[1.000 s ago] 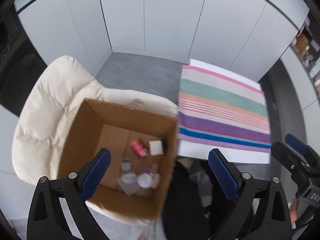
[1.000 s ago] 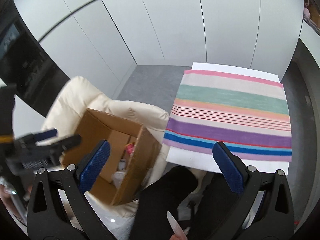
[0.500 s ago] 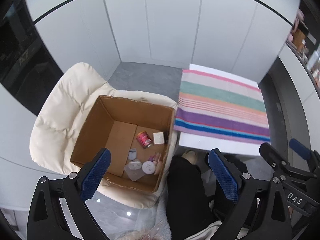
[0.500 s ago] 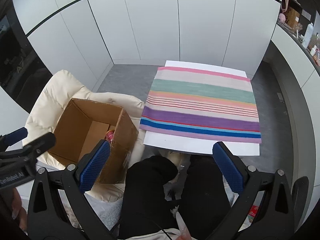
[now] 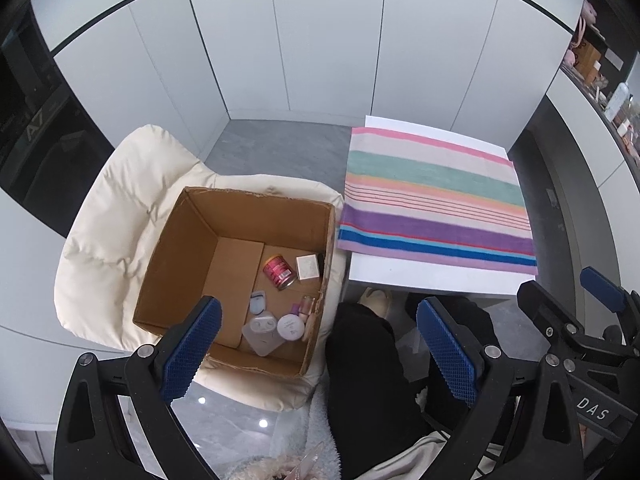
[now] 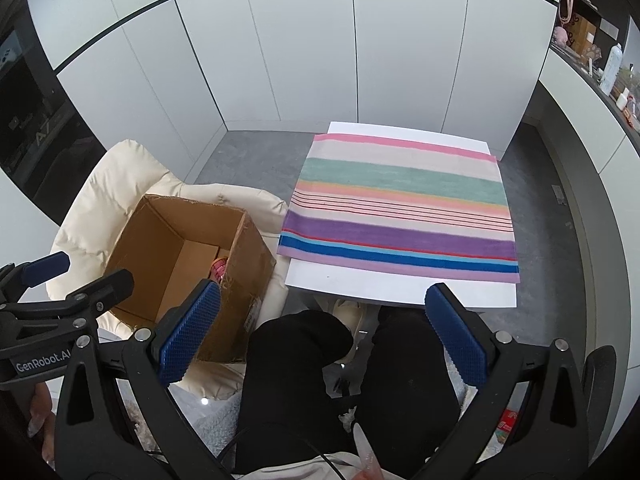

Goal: Organize objects

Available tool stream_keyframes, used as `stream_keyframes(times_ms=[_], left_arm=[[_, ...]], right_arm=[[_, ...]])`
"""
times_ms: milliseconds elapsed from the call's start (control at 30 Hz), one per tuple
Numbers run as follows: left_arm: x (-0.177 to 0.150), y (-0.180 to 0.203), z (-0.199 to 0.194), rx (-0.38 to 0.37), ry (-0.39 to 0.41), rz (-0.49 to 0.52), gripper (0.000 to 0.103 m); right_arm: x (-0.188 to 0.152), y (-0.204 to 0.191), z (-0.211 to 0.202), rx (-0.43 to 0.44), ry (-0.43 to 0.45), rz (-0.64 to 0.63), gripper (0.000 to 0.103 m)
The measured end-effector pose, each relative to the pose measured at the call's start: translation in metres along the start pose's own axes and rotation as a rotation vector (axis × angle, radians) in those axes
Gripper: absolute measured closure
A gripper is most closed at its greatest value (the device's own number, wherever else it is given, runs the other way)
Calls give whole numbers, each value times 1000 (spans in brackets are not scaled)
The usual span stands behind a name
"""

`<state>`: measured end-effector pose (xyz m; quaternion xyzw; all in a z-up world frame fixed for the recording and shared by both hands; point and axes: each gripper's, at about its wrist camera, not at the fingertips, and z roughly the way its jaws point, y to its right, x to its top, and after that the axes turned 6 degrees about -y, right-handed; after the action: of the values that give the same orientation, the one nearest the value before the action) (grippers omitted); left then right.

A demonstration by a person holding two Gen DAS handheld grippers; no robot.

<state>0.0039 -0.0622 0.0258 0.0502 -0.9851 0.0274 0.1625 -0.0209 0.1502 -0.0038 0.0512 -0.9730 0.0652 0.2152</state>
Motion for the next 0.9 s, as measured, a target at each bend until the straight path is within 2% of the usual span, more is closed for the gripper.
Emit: stream_keyframes(times_ms=[900], left_arm=[[-2,5,6,3,-23,24,4]], right_arm=[[-3,2,2,5,-5,13,0]])
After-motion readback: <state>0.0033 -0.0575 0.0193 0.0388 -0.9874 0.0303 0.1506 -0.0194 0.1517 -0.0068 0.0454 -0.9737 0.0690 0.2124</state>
